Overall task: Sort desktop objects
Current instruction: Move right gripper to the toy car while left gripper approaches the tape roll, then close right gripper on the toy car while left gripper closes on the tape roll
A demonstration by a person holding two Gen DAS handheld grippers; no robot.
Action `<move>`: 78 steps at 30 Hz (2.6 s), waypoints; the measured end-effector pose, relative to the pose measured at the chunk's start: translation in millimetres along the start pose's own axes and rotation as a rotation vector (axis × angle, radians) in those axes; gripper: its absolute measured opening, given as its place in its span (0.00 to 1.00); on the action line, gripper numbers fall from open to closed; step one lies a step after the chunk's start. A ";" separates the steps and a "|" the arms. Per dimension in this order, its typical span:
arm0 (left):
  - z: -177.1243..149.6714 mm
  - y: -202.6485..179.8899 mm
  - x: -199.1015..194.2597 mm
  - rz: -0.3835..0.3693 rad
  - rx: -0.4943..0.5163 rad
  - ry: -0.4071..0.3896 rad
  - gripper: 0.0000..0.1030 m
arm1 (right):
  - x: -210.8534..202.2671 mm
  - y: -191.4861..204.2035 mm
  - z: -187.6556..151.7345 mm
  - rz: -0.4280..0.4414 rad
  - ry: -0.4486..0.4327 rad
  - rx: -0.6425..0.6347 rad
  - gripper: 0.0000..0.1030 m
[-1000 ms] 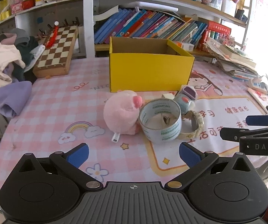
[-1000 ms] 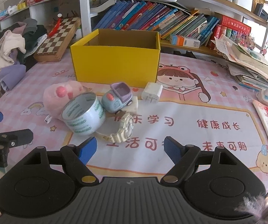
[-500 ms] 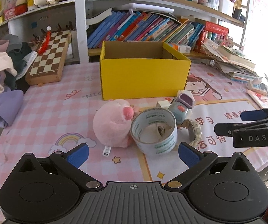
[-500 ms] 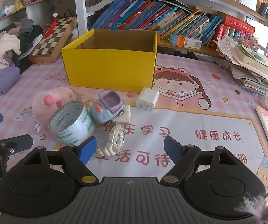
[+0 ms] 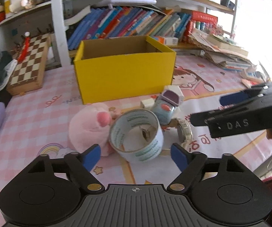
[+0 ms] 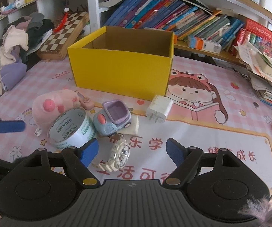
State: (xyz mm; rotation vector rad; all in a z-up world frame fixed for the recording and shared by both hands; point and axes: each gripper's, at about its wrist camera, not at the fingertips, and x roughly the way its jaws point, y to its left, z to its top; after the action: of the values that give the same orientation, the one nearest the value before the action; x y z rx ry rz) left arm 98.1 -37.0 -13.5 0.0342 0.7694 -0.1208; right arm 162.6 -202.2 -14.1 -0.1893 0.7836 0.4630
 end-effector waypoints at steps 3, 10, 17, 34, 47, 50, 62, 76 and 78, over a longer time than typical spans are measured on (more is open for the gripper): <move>2.1 -4.5 8.0 -0.007 0.018 0.019 0.67 | 6.7 -0.3 6.2 0.026 0.001 -0.022 0.70; 6.9 -9.9 22.7 -0.014 0.034 0.059 0.53 | 22.8 -0.7 19.1 0.085 0.013 -0.065 0.63; 9.1 -10.6 33.5 0.002 0.037 0.084 0.46 | 39.6 2.2 29.1 0.134 0.033 -0.110 0.64; 11.0 -15.1 46.9 -0.048 0.051 0.115 0.25 | 67.9 7.9 38.3 0.188 0.095 -0.159 0.63; 11.0 -20.0 38.8 -0.054 0.053 0.079 0.03 | 55.6 -0.2 37.4 0.196 0.051 -0.136 0.58; 13.3 -22.6 32.0 -0.046 0.063 0.048 0.03 | 49.5 -4.6 37.6 0.191 0.039 -0.122 0.58; 18.6 -25.6 17.8 -0.062 0.074 -0.010 0.03 | 32.0 -14.8 29.8 0.167 0.035 -0.075 0.58; 17.4 -20.0 -1.8 -0.108 0.089 -0.064 0.03 | 7.1 -6.4 11.8 0.113 0.022 -0.041 0.58; 16.4 -19.8 -4.1 -0.118 0.098 -0.067 0.03 | 3.3 -3.9 8.8 0.105 0.022 -0.035 0.58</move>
State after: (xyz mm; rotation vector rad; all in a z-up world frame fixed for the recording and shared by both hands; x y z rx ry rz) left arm 104.2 -57.5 1.4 0.0777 0.6977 -0.2705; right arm 172.1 -201.7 -10.4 -0.1865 0.8104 0.5746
